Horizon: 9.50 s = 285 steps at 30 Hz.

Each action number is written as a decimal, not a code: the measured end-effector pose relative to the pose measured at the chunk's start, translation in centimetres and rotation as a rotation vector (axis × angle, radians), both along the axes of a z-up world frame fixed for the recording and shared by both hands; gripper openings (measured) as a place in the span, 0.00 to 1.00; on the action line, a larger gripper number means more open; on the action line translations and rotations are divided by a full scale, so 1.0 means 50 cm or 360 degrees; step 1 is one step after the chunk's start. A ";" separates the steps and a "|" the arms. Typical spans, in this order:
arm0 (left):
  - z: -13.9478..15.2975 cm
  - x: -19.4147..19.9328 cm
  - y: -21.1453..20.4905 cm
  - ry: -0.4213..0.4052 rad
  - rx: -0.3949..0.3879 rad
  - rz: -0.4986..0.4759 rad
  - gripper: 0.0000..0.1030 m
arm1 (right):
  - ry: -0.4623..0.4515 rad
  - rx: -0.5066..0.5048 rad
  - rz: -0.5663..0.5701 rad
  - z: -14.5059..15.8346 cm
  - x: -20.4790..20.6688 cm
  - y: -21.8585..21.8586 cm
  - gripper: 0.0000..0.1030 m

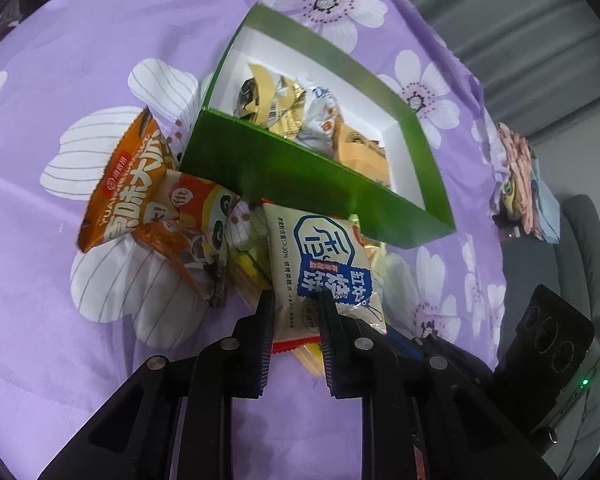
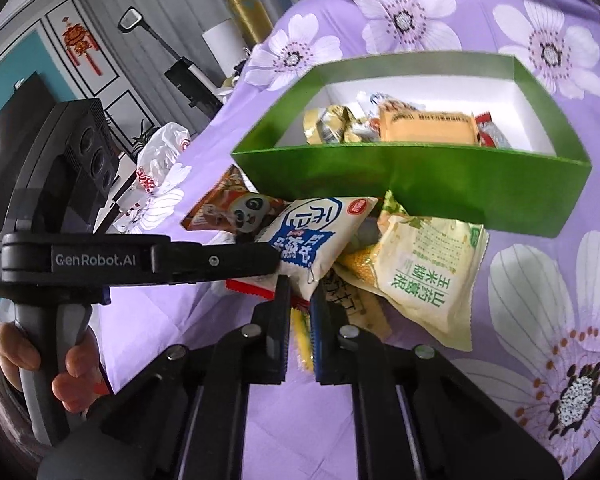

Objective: Organize snacks
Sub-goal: 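Grasp the blue-and-white cracker pack with the right tool and lift, then carry the cracker pack into the green box and open the right tool, then withdraw the right tool and move it toward the green corn snack bag, then grasp the green-and-yellow corn snack bag with the right tool, then lift the corn snack bag and carry it over the green box, then lower the corn snack bag into the green box and open the right tool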

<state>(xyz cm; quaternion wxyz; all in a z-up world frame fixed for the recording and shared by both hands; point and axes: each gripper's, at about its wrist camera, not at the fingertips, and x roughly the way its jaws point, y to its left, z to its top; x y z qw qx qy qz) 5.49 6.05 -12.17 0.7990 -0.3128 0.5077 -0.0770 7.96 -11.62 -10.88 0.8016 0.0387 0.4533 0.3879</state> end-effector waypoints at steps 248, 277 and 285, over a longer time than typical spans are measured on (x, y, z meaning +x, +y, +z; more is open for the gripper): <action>0.232 0.014 -0.195 -0.0607 0.0550 -0.0382 0.40 | -0.0486 -0.0004 -0.0150 0.177 -0.012 -0.109 0.22; 0.143 0.232 -0.123 -0.0441 0.0438 -0.0328 0.40 | -0.0405 -0.0086 -0.0130 0.087 0.197 -0.039 0.22; 0.103 0.260 -0.102 -0.0369 0.0382 -0.0300 0.40 | -0.0357 -0.0127 -0.0108 0.055 0.226 -0.020 0.22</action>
